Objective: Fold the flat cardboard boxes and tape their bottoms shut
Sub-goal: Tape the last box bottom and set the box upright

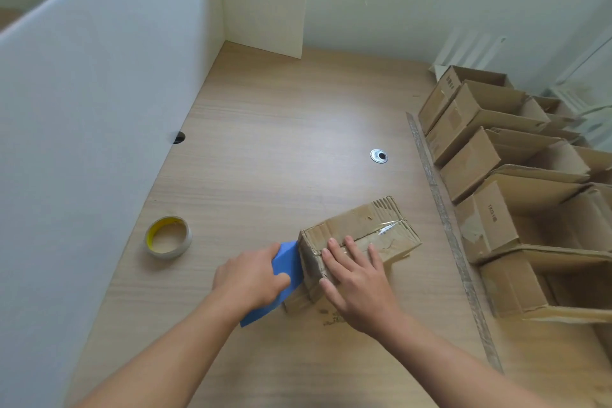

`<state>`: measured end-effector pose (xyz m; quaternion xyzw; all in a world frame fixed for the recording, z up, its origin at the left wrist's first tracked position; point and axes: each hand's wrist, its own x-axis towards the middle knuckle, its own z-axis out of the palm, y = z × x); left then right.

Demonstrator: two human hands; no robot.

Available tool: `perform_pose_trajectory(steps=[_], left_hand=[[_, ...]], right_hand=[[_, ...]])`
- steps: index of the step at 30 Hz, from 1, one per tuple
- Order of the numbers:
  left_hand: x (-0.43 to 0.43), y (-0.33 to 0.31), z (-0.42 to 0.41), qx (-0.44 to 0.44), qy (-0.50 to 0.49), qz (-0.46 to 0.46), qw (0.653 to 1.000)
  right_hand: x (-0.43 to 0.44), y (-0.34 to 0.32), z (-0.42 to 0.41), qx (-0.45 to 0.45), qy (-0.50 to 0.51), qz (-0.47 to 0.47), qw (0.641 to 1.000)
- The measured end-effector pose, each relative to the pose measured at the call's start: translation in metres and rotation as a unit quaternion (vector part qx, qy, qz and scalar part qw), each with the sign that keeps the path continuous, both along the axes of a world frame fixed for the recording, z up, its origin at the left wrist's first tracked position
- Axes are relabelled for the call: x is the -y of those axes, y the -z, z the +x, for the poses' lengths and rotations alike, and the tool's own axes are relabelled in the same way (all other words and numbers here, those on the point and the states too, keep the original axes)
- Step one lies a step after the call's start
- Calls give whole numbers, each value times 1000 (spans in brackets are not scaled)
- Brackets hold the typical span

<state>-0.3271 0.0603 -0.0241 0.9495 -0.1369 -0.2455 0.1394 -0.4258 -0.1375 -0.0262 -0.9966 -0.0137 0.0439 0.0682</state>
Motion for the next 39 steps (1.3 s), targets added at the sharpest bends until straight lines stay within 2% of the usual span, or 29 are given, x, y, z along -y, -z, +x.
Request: perform_pose_trajectory(steps=[3, 5, 8, 10, 13, 17, 25, 28, 30, 32, 35, 39], left_hand=[[0, 7, -12, -20, 2, 6, 1000], [-3, 9, -15, -37, -14, -12, 999], [-7, 6, -12, -32, -25, -16, 999], [-9, 1, -7, -25, -38, -15, 999], [-12, -9, 4, -17, -56, -18, 998], [-12, -20, 9, -10, -68, -48, 996], [-22, -29, 15, -2, -71, -148, 986], [-26, -33, 11, 17, -55, -195, 979], [-27, -35, 7, 37, -40, -225, 973], [-30, -37, 6, 52, -28, -255, 965], [-35, -36, 3, 77, -1, -273, 959], [-45, -32, -1, 127, 49, -263, 955]], right_hand=[[18, 3, 0, -18, 4, 45, 999], [36, 1, 4, 6, 49, 68, 996], [56, 2, 8, -25, 136, 22, 990], [62, 5, 9, -51, 139, 13, 989], [74, 0, 17, -27, 149, 28, 988], [91, -1, 19, -42, 208, 16, 977], [129, -16, 27, -94, 186, 56, 976], [114, -26, 29, -41, 179, 30, 982], [87, -30, 26, 5, 154, 58, 986], [57, -27, 22, -27, 117, 81, 990], [33, -15, 18, -84, 88, 34, 992], [37, -10, 22, -72, 45, -10, 996]])
